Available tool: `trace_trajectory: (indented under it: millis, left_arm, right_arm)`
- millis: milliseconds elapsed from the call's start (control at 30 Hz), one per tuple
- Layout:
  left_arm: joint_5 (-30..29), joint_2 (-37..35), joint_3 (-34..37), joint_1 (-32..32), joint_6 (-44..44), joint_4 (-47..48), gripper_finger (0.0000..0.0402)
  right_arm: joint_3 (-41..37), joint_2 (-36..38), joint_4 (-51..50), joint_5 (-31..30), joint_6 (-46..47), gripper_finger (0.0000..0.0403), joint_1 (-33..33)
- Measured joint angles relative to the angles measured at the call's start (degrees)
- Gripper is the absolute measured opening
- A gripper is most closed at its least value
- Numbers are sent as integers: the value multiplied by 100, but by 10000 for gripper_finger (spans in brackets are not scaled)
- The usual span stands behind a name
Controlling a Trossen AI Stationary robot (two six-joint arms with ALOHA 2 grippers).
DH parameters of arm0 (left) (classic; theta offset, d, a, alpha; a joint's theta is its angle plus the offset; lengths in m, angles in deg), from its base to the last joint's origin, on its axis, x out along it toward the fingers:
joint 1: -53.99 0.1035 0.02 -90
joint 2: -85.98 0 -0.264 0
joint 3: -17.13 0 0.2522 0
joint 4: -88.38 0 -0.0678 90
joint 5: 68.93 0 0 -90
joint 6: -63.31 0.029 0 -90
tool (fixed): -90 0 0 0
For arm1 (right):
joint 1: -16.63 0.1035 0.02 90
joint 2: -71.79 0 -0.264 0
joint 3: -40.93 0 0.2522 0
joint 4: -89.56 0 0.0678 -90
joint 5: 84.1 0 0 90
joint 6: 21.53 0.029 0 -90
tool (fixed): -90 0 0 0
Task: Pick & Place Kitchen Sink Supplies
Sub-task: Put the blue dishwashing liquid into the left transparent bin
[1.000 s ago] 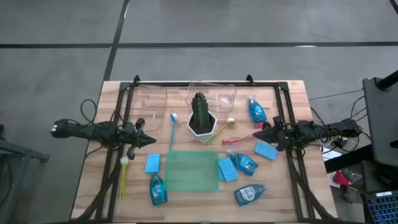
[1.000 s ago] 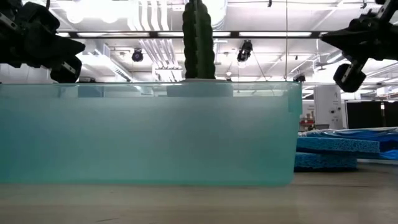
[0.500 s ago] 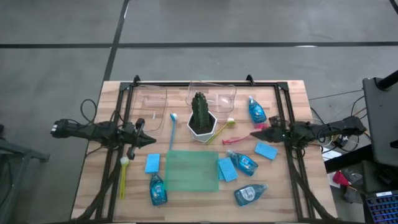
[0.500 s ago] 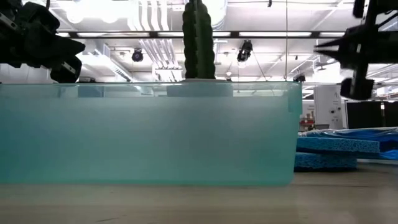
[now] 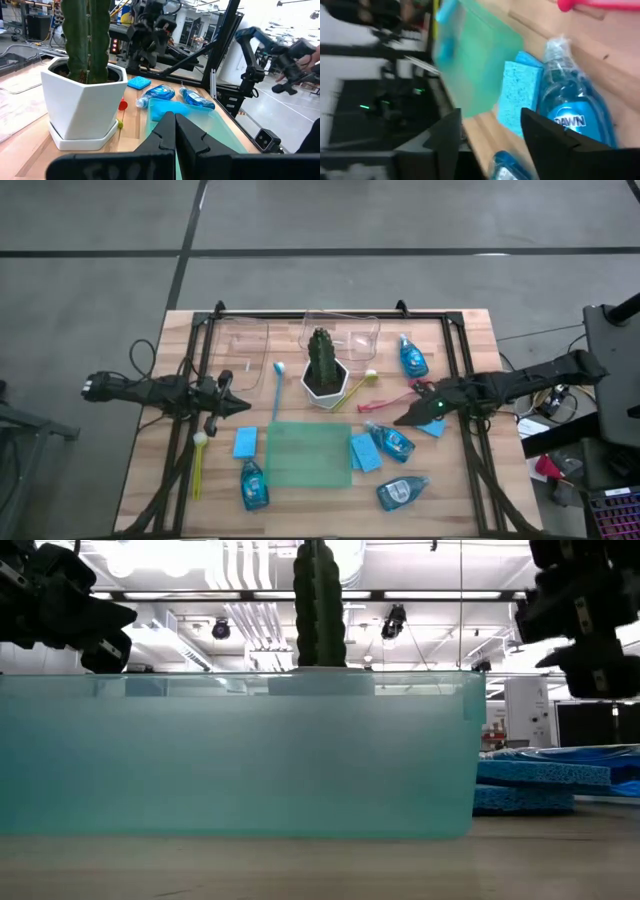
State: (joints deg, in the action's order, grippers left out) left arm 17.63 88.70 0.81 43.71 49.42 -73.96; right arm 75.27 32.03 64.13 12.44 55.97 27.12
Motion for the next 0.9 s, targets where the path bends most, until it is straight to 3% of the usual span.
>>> trace_trajectory:
  millis: [167, 267, 500, 900]
  left_arm:
    - [-2, 0, 1, 1, -2, 0, 0]
    - [-2, 0, 0, 0, -2, 0, 0]
    - [-2, 2, 2, 1, -1, -1, 0]
    - [-2, 0, 0, 2, 0, 0, 0]
  right_arm:
    - [1229, -1004, -2007, -1, -1144, 274, 1]
    - [1777, -1645, -2695, -2, -1592, 309, 1]
    - [2544, -2939, -2752, 221, -2310, 368, 17]
    - [2580, -4138, -3003, 365, -2804, 373, 507]
